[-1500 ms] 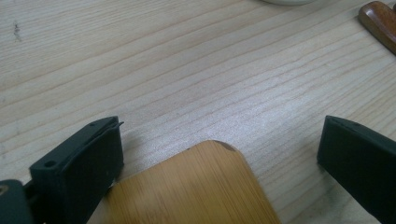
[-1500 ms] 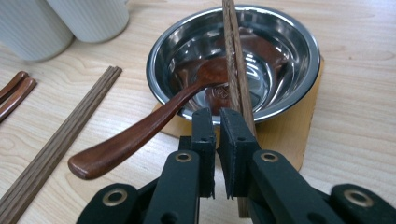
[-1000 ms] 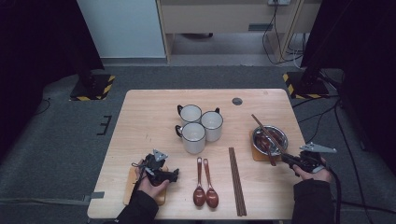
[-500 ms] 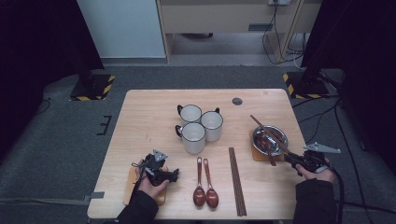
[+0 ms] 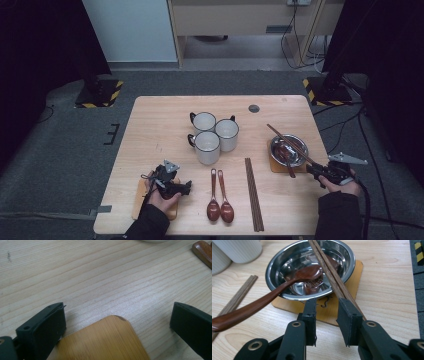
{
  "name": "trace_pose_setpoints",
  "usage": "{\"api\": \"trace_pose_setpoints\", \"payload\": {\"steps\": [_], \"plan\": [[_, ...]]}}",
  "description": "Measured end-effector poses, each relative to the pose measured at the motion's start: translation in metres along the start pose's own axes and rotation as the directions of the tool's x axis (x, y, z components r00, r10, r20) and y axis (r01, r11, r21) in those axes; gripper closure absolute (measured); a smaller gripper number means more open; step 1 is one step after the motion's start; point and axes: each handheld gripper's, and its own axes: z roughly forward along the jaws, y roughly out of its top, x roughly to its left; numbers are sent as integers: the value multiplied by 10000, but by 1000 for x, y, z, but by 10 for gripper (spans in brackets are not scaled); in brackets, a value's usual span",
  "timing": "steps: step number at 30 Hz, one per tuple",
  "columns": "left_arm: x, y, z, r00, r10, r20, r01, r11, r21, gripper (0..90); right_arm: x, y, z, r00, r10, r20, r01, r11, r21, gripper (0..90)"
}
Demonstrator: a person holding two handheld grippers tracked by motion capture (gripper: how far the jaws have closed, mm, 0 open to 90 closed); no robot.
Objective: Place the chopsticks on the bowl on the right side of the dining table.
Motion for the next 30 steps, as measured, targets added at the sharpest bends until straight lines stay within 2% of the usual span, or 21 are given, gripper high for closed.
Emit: {"api": "trace_pose_setpoints", "payload": {"steps": [16,30], "plan": [[0,0,0,10000,1,1,-1,10000,1,0,11,23,-1,9994,-164,-288,146,9979,-637,646],[0,0,0,10000,0,0,0,10000,1,0,17,46,5,9998,-175,-136,156,9919,-1257,549]]}}
